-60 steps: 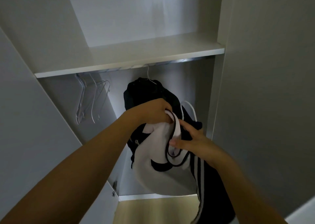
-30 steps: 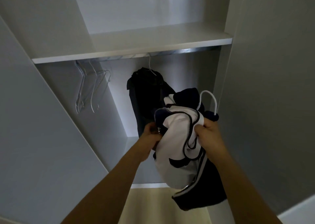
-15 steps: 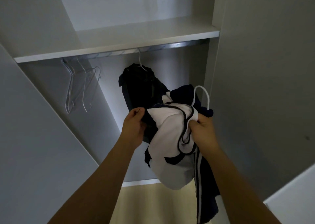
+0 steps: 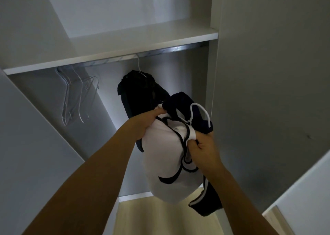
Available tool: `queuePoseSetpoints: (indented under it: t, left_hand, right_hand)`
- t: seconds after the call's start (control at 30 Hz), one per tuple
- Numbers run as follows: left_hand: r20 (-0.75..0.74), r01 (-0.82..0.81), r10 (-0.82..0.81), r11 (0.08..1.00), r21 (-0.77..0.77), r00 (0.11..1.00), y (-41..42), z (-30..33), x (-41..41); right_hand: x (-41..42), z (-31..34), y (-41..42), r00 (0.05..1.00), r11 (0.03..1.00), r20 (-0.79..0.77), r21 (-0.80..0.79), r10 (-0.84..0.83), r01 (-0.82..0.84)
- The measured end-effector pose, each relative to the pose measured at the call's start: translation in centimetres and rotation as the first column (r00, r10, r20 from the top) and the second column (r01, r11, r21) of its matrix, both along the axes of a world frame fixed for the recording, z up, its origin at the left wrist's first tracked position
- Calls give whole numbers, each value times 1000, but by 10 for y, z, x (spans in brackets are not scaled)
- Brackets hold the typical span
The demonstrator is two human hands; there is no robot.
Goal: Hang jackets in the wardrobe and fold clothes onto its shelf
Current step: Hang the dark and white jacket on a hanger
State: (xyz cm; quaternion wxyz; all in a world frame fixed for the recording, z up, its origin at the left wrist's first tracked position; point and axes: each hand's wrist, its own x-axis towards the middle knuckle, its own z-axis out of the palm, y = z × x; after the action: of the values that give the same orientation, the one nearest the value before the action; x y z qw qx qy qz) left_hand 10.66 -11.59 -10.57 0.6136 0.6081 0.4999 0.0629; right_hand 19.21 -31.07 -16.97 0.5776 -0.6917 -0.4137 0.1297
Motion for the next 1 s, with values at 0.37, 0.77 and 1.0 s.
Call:
queuePoseSetpoints:
  t: [0.37,0.77,1.0]
  left_hand:
    - [-113,66,-62,997,29,992,-19,-17,9]
    - [326,158,-271,929,334,906,-41,-29,-52]
    - [322,425,-570,801,421,756,-62,6,-66]
  right_hand:
    - [-10,0,-5,979,997,197,-30,-60,67]
    - [-8,-23,-7,774,998,-632,-10,-50,56]
    - [-11,-3,-7,717,982,-674,167,180,-89]
